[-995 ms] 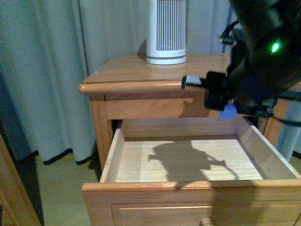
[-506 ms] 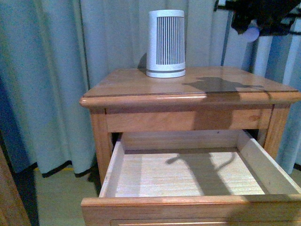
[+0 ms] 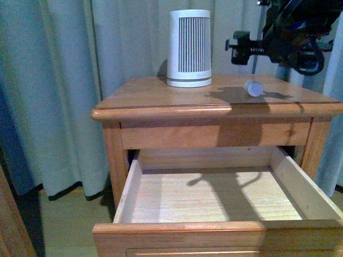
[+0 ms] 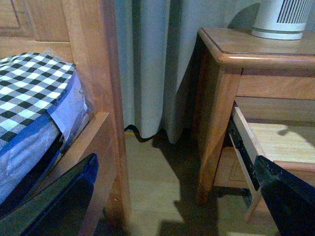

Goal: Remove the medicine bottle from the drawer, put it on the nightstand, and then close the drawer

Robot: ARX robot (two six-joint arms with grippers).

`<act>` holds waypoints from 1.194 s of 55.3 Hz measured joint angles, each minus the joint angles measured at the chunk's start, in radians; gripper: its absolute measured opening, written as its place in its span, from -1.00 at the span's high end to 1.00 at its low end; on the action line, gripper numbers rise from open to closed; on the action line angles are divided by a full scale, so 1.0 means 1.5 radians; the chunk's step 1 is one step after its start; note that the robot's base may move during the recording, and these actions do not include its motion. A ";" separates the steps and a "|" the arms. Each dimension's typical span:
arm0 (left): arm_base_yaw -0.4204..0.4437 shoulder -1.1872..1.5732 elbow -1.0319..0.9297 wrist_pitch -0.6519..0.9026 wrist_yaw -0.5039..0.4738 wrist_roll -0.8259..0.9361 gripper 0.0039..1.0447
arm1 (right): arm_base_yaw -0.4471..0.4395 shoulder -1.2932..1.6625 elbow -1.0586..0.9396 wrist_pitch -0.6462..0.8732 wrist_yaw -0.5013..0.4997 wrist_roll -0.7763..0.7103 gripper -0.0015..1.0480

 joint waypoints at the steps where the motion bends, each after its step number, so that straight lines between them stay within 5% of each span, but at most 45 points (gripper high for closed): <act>1: 0.000 0.000 0.000 0.000 0.000 0.000 -0.87 | 0.000 -0.017 -0.016 0.009 0.003 0.000 -0.77; 4: 0.000 0.000 0.000 0.000 0.000 0.000 -0.87 | -0.002 -0.065 -0.060 0.022 0.006 0.002 -0.89; 13: 0.000 0.000 0.000 0.000 0.000 0.000 -0.87 | -0.015 -0.264 -0.256 0.049 -0.011 0.020 -0.87; 29: 0.000 0.000 0.000 0.000 0.000 0.000 -0.87 | -0.032 -0.636 -0.767 0.092 -0.098 0.057 -0.87; 40: 0.000 0.000 0.000 0.000 0.000 0.000 -0.87 | 0.030 -0.667 -1.018 0.162 -0.070 0.092 -0.87; 66: 0.000 0.000 0.000 0.000 0.000 0.000 -0.87 | 0.082 -0.215 -0.961 0.618 0.031 0.077 -0.87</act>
